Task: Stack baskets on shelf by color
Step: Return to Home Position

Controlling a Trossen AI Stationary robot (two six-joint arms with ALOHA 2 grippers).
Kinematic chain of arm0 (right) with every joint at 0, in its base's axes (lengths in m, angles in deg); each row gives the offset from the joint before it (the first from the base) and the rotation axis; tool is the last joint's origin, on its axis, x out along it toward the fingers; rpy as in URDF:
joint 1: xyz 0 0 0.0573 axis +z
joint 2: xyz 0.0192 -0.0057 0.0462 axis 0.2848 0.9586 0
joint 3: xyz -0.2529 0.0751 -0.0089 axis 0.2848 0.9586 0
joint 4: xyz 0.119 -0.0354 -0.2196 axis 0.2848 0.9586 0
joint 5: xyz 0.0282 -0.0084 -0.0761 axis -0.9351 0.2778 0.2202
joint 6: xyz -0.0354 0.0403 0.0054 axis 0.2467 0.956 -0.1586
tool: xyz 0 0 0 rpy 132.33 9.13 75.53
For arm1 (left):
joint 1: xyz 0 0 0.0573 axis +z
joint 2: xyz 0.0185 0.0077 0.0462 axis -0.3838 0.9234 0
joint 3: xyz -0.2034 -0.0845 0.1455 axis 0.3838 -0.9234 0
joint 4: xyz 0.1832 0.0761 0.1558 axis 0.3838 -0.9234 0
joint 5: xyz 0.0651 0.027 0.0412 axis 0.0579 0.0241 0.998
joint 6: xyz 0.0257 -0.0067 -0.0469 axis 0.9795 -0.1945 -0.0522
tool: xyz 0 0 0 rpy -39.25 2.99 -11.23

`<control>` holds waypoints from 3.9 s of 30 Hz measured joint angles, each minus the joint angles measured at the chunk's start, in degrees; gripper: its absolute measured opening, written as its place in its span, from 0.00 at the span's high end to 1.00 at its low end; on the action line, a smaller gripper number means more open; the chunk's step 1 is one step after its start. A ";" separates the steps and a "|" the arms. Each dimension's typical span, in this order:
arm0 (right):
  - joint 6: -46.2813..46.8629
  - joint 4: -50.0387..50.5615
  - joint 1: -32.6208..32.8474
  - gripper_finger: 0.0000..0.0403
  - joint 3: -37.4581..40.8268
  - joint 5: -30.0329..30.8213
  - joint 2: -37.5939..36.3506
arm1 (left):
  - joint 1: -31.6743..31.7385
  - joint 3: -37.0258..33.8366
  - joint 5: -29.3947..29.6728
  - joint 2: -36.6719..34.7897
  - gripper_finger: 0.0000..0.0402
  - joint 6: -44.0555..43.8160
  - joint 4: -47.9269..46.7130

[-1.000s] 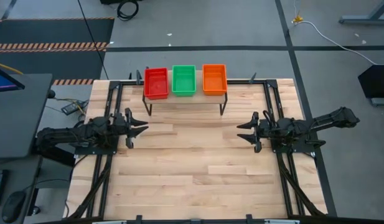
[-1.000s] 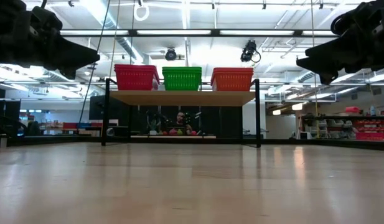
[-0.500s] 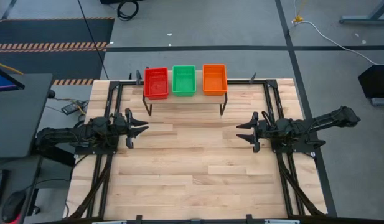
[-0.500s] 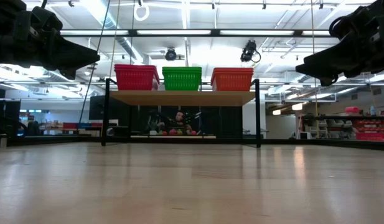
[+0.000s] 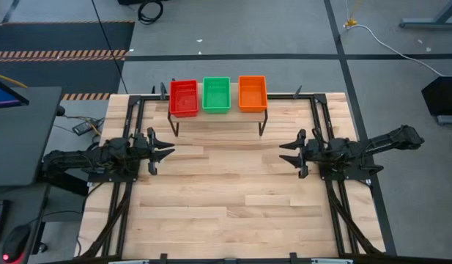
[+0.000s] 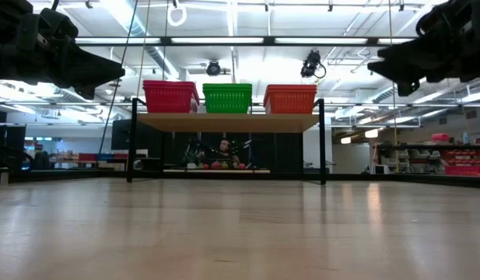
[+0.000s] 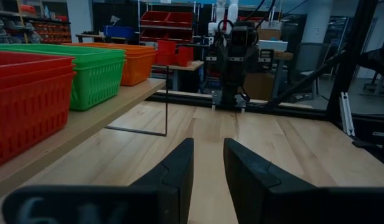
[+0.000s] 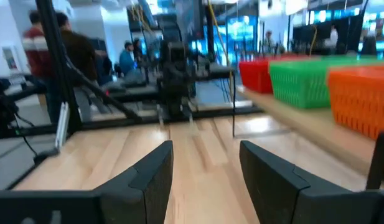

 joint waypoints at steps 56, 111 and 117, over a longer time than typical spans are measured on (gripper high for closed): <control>2.12 17.31 0.04 0.52 0.00 -0.68 -16.64 | -0.01 -0.11 -0.81 0.02 0.77 1.49 0.76; 2.12 17.29 0.06 0.52 0.00 -0.65 -16.63 | 0.01 -0.10 -0.81 0.02 0.77 1.49 1.00; 2.12 17.29 0.05 0.52 0.00 -0.65 -16.63 | 0.00 -0.09 -0.81 0.02 0.78 1.49 0.98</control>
